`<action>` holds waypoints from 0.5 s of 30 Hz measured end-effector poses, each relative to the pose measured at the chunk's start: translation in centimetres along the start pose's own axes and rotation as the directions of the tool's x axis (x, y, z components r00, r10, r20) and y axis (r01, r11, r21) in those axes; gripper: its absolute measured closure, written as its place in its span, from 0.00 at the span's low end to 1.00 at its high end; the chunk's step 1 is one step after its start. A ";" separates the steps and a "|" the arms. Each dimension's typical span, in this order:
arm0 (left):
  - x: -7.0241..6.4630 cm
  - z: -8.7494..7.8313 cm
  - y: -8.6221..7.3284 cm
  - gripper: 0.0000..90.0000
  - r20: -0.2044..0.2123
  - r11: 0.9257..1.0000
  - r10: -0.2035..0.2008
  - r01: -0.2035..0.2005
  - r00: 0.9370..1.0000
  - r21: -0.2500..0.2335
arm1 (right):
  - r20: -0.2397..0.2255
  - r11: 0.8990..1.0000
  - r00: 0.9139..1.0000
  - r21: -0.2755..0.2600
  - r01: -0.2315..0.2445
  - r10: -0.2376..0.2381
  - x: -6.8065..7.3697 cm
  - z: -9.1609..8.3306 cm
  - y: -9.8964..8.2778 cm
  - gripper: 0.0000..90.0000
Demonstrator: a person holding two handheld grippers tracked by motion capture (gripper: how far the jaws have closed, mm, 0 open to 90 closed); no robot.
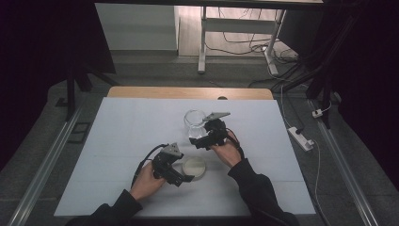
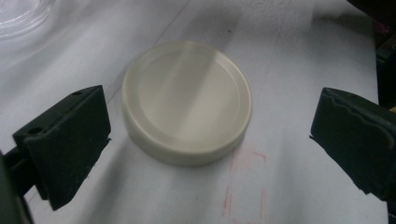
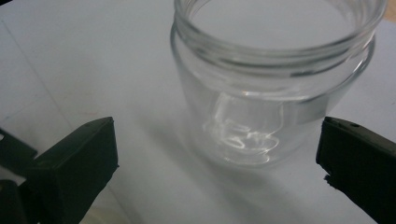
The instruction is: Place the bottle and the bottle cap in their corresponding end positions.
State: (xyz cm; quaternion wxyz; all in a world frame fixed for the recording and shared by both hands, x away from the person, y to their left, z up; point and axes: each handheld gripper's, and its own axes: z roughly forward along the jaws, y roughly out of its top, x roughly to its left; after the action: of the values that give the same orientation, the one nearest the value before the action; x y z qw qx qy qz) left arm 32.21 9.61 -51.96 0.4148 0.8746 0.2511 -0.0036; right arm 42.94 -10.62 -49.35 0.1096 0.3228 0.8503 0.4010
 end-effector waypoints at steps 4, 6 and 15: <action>-0.2 -0.6 -0.3 0.00 -0.008 1.000 0.005 -0.005 1.000 0.008 | -0.009 1.000 1.000 0.010 0.013 -0.013 0.5 -0.3 -0.6 0.00; -0.2 -1.0 -0.4 0.00 -0.010 1.000 0.005 -0.005 1.000 0.003 | -0.015 1.000 1.000 0.009 0.013 -0.013 0.8 -0.4 -0.9 0.00; -0.3 -2.6 -1.3 0.00 0.005 1.000 -0.014 0.014 1.000 -0.011 | -0.049 0.999 0.998 -0.003 0.043 -0.043 2.6 -1.6 -1.9 0.00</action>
State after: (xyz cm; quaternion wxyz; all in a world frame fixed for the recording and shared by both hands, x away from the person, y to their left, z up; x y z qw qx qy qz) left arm 30.84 12.10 -51.11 0.4203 0.8705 0.2562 -0.0072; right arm 39.40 -10.83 -49.55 0.0977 0.2946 0.8590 0.4071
